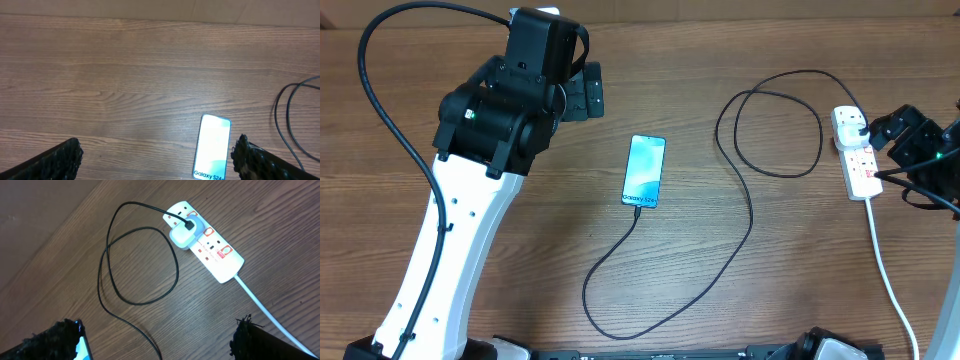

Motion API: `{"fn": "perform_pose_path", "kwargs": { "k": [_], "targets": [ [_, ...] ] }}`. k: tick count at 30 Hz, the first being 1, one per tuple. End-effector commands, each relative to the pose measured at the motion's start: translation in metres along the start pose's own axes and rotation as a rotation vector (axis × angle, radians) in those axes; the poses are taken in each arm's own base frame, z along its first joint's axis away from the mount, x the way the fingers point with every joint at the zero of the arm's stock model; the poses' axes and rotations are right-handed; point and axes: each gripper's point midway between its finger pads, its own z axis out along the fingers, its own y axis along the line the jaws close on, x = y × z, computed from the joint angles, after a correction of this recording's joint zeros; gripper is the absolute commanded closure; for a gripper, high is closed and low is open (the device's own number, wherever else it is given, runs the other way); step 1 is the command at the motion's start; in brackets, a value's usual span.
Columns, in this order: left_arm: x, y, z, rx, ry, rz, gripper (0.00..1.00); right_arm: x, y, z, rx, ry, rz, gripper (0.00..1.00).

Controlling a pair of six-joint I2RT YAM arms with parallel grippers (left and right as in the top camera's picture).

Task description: Plug charger to phone and switch on socket

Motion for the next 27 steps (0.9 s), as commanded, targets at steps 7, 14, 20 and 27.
{"fn": "perform_pose_path", "kwargs": {
  "k": [7,14,20,27],
  "targets": [
    [0.0,0.003,0.004,-0.02,0.0,0.016,0.0,-0.002,0.002,-0.001,-0.008,-0.008,0.001,0.0],
    [0.004,0.006,0.001,-0.028,0.014,0.036,0.01,-0.002,0.002,-0.001,-0.008,-0.008,0.001,0.0],
    [0.006,0.001,-0.01,0.032,0.002,0.007,0.01,-0.002,0.002,-0.001,-0.008,-0.008,0.001,0.0],
    [-0.003,0.005,-0.04,0.11,-0.172,-0.047,0.0,-0.002,0.002,-0.001,-0.008,-0.008,0.001,0.0]
  ]
}}
